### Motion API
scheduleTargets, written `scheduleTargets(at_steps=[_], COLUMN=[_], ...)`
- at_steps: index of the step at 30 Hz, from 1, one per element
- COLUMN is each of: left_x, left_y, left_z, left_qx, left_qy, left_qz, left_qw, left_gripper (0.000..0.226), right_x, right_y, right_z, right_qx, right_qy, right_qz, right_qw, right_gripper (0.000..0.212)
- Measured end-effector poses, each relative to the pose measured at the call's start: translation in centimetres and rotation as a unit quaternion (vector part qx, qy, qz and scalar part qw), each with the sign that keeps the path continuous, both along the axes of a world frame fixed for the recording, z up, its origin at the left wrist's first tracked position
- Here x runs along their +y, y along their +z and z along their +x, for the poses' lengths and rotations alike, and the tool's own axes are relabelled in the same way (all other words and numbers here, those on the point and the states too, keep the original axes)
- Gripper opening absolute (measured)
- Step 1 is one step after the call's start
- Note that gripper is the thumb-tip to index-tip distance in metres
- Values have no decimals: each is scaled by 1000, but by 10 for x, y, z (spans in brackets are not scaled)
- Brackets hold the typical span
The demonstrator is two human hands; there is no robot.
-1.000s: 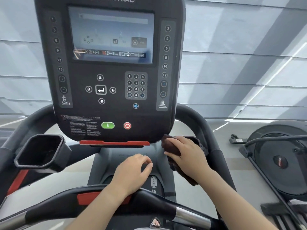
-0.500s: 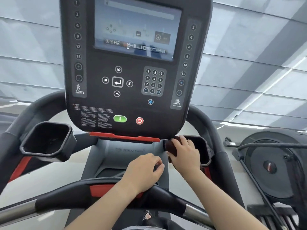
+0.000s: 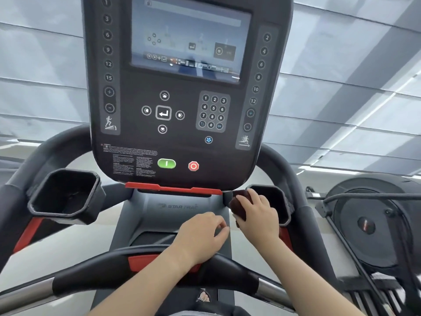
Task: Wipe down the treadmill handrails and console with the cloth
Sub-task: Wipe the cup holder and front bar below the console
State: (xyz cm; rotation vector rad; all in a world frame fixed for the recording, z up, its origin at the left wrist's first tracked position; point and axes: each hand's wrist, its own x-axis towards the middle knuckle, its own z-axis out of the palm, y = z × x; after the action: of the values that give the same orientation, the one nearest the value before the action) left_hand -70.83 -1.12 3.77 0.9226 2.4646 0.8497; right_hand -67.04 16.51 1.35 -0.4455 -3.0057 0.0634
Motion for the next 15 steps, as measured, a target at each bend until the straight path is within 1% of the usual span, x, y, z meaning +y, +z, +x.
scheduleTargets(at_steps=[3,5,8,10,11,13,15], left_x=[4,11,23,26,26,26,25], left_y=[2,7,12,9,6,-1,-8], left_z=[-4,-9,-19,-22,-21,-18,-14], left_qx=[17,37,67,70,65,46,32], left_qy=[6,17,18,17,20,26,22], left_qz=[13,29,46,44,38,18,-10], left_qw=[1000,999,997,996,997,998,999], left_gripper=[26,24,21,19,18,18,19], right_x=[3,8,24,41,52,77,98], right_y=[-2,-2,5,14,18,26,27], right_z=[19,31,39,39,36,26,13], right_qx=[10,23,75,133,155,178,160], right_qy=[39,48,4,-40,-54,-74,-93], right_qz=[9,-21,-116,-186,-203,-197,-195], right_qw=[999,998,990,973,965,961,963], right_gripper=[42,44,41,38,39,40,40])
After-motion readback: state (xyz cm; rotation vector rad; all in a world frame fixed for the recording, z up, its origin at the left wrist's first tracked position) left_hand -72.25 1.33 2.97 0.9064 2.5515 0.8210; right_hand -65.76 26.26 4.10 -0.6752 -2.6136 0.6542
